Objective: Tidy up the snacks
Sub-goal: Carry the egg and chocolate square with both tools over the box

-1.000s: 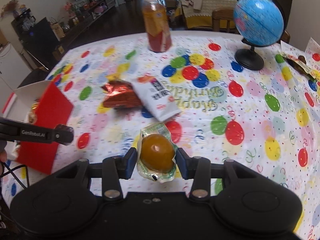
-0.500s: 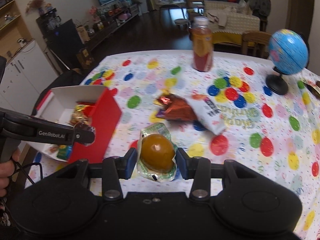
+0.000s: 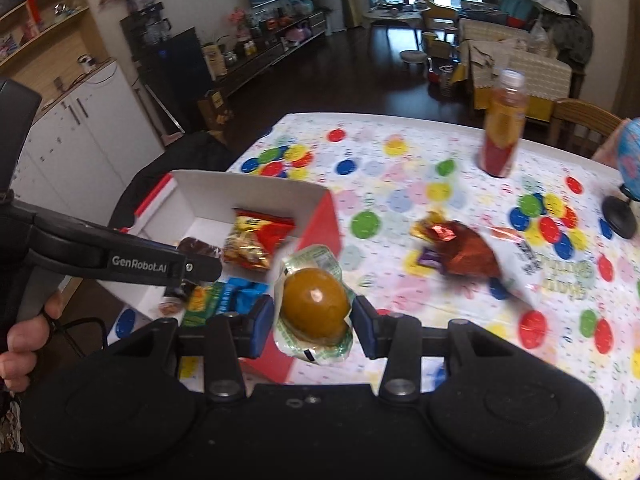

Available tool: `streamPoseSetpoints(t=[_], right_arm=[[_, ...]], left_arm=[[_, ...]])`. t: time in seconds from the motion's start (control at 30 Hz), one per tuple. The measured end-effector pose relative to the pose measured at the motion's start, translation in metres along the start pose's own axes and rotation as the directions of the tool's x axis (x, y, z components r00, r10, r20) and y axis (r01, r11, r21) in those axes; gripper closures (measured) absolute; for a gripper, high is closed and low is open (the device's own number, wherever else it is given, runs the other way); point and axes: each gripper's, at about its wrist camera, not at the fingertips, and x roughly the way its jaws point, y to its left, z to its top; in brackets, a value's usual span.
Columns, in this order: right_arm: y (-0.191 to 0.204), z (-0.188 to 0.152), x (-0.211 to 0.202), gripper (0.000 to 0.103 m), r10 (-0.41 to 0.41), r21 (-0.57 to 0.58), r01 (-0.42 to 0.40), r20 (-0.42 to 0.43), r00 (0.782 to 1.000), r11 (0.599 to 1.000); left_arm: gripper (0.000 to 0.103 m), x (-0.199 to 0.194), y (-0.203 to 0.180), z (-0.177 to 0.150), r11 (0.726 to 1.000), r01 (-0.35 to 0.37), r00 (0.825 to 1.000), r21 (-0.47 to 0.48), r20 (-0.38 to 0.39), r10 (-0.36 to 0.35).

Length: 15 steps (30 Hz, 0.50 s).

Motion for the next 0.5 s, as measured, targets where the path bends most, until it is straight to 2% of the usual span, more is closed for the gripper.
streamPoseSetpoints(t=[0.27,0.5], right_arm=[[0.047,0.010,0.028,0.061,0.022,-0.047,-0.023,-0.018,1.000,0.999],[0.078,0.021,0.063,0.061,0.002,-0.095,-0.007,-0.052,0.999,0.995]], left_arm=[[0.074,-0.001,0.054,0.001,0.998,-0.057,0.998,-0.025,0.012,0.058],[0.074,0.013,0.097,0.009,0.994,-0.093,0.996,-0.054,-0.011,0.093]])
